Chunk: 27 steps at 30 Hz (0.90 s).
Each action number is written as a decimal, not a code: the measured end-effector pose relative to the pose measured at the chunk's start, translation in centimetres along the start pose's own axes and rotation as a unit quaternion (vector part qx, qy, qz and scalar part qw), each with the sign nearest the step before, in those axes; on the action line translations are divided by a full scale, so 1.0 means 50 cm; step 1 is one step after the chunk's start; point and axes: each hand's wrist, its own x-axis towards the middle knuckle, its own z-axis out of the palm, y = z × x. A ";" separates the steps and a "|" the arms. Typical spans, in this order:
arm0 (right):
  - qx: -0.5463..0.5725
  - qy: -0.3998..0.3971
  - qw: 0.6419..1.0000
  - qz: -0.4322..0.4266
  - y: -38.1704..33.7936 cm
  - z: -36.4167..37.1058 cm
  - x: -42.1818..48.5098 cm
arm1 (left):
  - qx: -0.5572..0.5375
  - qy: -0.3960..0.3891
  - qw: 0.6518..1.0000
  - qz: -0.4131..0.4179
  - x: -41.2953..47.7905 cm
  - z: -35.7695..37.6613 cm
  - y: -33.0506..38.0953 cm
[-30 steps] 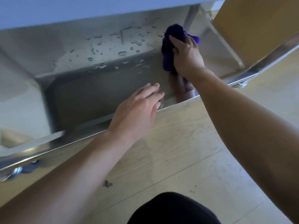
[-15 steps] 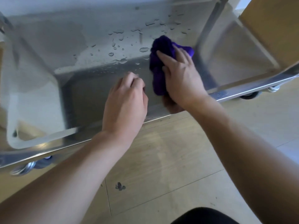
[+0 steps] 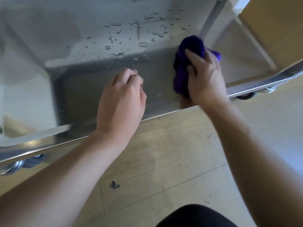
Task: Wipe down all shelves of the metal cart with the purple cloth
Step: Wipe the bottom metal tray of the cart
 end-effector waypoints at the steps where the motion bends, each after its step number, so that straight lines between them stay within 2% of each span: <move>1: 0.014 0.002 1.000 -0.022 -0.028 0.012 -0.028 | 0.000 0.001 1.000 0.000 0.000 -0.001 0.002; 4: 0.051 -0.022 0.995 -0.084 -0.100 0.041 -0.086 | -0.007 -0.003 1.000 -0.007 0.001 -0.006 0.002; 6: 0.053 -0.031 0.994 -0.090 -0.107 0.046 -0.074 | -0.023 -0.007 1.000 -0.016 0.001 -0.010 0.003; 11: 0.006 -0.028 0.999 -0.032 -0.069 0.026 0.003 | -0.050 -0.026 0.998 -0.013 0.011 -0.048 -0.028; 15: -0.003 -0.006 1.000 0.014 -0.095 0.042 0.005 | -0.002 0.025 0.998 -0.057 0.003 -0.078 -0.096; 18: -0.007 -0.002 0.999 -0.047 -0.169 0.090 -0.018 | 0.017 0.022 0.998 -0.064 -0.003 -0.068 -0.101; 20: 0.015 -0.035 0.993 -0.108 -0.219 0.115 -0.030 | 0.013 0.018 0.998 -0.066 0.000 -0.066 -0.098; 22: 0.039 -0.056 0.989 -0.129 -0.236 0.120 -0.027 | 0.008 0.022 0.997 -0.067 0.001 -0.067 -0.100; 24: 0.045 -0.049 0.990 -0.124 -0.208 0.110 -0.012 | 0.003 0.034 0.997 -0.067 -0.001 -0.067 -0.101; 27: 0.036 -0.020 0.997 -0.060 -0.133 0.082 0.024 | -0.021 0.045 0.996 -0.071 -0.004 -0.063 -0.101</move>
